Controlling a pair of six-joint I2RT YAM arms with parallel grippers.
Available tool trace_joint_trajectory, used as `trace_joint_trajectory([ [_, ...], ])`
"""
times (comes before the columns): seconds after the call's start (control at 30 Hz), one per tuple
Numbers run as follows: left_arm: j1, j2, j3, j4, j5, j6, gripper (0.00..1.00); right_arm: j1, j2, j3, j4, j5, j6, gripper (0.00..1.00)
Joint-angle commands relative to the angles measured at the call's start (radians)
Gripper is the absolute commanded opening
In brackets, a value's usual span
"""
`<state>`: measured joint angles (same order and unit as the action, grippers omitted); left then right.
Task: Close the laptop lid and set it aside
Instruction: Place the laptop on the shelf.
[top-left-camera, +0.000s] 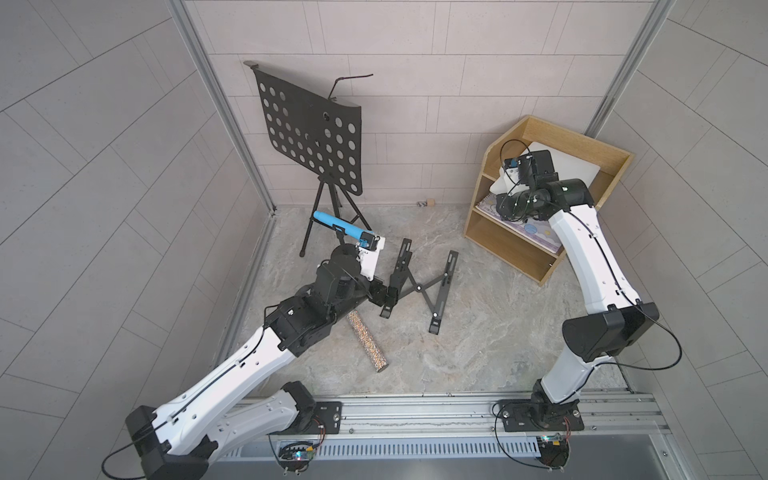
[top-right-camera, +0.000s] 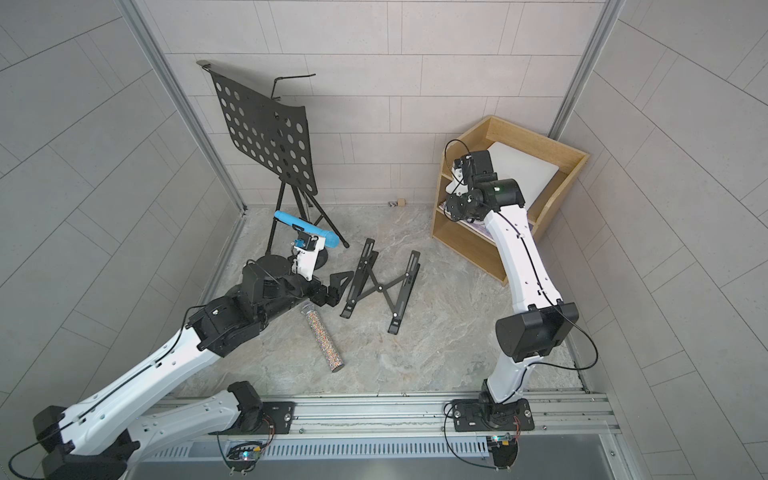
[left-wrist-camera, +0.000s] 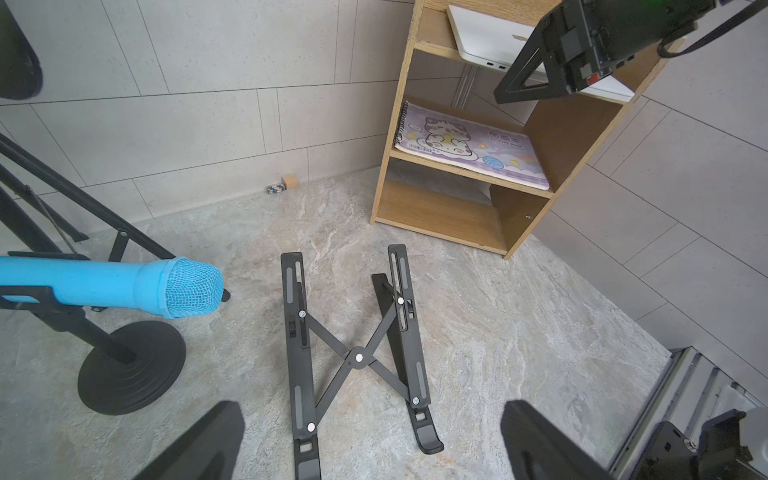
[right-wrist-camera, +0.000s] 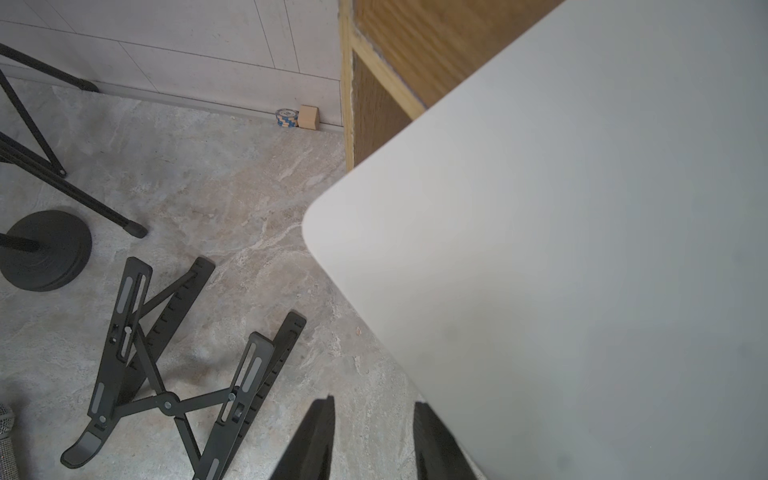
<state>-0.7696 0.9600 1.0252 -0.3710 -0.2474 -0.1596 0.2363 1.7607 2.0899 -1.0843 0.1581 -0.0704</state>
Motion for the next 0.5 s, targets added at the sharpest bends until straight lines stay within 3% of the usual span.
trace_joint_trajectory([
  [0.0, 0.005, -0.012, -0.008, 0.003, -0.002, 0.012, 1.00, -0.003, 0.019, 0.048, 0.024, 0.066, 0.011, 0.36],
  [0.47, 0.007, -0.005, -0.004, 0.005, -0.002, 0.019, 1.00, -0.002, 0.062, 0.085, 0.035, 0.071, 0.021, 0.37],
])
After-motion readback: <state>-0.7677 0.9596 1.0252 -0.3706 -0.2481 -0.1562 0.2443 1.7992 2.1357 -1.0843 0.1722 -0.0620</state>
